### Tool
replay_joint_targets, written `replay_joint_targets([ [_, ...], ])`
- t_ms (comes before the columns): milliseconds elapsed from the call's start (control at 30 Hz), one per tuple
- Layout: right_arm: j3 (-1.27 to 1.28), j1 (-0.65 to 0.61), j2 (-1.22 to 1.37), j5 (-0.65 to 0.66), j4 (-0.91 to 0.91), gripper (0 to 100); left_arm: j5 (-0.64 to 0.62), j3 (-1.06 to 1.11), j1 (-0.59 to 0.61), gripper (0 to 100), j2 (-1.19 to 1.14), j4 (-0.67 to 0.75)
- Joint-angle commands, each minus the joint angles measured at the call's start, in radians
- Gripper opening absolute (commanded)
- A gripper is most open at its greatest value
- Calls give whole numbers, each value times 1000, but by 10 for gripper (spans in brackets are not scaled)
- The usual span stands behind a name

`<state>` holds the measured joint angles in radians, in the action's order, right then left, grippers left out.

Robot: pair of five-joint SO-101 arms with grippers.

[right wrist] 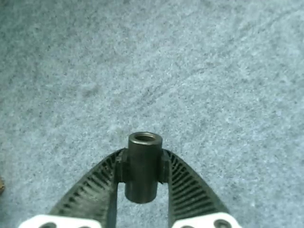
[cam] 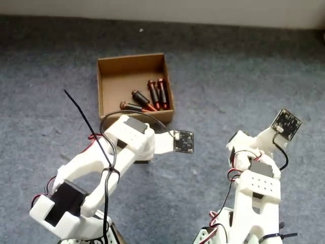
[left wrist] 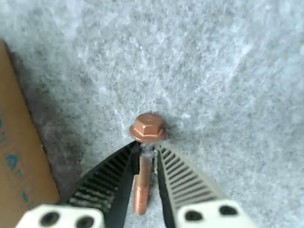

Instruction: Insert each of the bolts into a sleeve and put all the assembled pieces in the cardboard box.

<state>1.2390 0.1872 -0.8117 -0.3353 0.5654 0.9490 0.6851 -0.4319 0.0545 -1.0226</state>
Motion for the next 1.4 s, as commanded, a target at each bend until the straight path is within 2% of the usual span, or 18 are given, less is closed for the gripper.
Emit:
replay_joint_targets([
  [0, -13, 4, -27, -3, -19, 4, -12, 47, -59, 30, 2, 34],
  [200, -12, 4, -27, -3, -19, 4, -18, 74, -48, 30, 13, 69],
  [267, -12, 4, -27, -3, -19, 4, -77, 71, -48, 35, 13, 69],
  [433, -12, 4, -27, -3, -19, 4, -150, 50, -45, 160, 13, 69],
  [667, -10, 4, -27, -3, -19, 4, -183, 2, -31, 163, 1, 69],
  [867, -10, 4, -27, -3, -19, 4, -184, -51, -38, 98, -79, 60],
  [1000, -10, 4, -28, -3, -19, 4, -184, -128, -45, 4, -143, -23],
  [1067, -10, 4, -31, -3, -19, 4, -184, -142, -41, 6, -147, -71],
  [1200, -12, 5, -33, -3, -19, 4, -247, -142, -31, 5, -5, -150],
  [1367, -13, 4, -33, -3, -18, 4, -353, -71, -25, 5, 294, -155],
])
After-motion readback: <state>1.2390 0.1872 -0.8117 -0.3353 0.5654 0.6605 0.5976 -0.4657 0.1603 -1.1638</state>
